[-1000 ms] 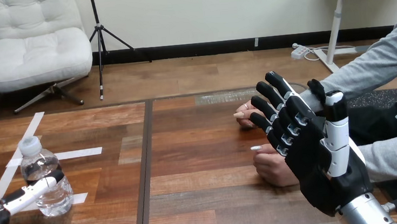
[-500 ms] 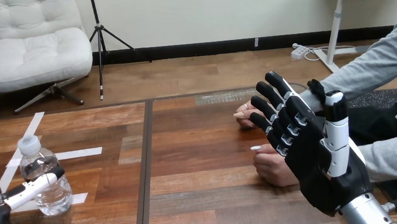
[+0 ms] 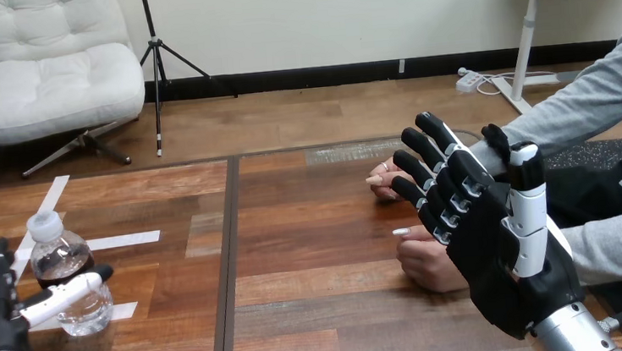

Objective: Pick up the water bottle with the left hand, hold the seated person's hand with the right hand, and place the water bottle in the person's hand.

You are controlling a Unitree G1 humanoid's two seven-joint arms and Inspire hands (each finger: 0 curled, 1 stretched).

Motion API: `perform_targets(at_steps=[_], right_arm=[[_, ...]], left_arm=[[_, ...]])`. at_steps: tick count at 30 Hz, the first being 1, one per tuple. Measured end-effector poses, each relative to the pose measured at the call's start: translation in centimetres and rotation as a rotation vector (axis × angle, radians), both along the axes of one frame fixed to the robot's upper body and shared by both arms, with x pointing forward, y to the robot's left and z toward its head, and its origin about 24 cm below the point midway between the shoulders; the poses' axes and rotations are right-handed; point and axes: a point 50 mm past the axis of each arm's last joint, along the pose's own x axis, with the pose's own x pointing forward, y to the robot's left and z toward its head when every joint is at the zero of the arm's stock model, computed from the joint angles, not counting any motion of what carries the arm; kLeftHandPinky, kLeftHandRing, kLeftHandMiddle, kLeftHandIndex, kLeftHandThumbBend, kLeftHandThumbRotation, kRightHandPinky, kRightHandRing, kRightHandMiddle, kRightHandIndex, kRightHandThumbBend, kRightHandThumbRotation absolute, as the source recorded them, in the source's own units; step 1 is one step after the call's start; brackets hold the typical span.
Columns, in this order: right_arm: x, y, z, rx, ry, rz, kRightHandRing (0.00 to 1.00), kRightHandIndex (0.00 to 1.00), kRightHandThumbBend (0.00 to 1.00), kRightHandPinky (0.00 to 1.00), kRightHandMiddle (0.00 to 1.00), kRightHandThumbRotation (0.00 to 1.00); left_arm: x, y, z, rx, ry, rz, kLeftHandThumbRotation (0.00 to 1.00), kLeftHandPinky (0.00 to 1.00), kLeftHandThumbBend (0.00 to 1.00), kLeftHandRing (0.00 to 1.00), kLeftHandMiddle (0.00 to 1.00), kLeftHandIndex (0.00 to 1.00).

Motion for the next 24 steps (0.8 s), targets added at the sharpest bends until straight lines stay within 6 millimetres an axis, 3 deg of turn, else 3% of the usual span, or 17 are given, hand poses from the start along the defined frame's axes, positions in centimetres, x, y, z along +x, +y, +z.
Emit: perform_targets(at_steps=[24], right_arm=[[0.0, 0.0, 0.0, 0.0, 0.0, 0.0, 1.0, 1.0, 0.9, 1.0, 1.0, 1.0]], left_arm=[[1.6, -0.4, 0.0, -0.024, 0.061, -0.041, 0.12, 1.0, 0.98, 1.0, 1.0, 1.0]])
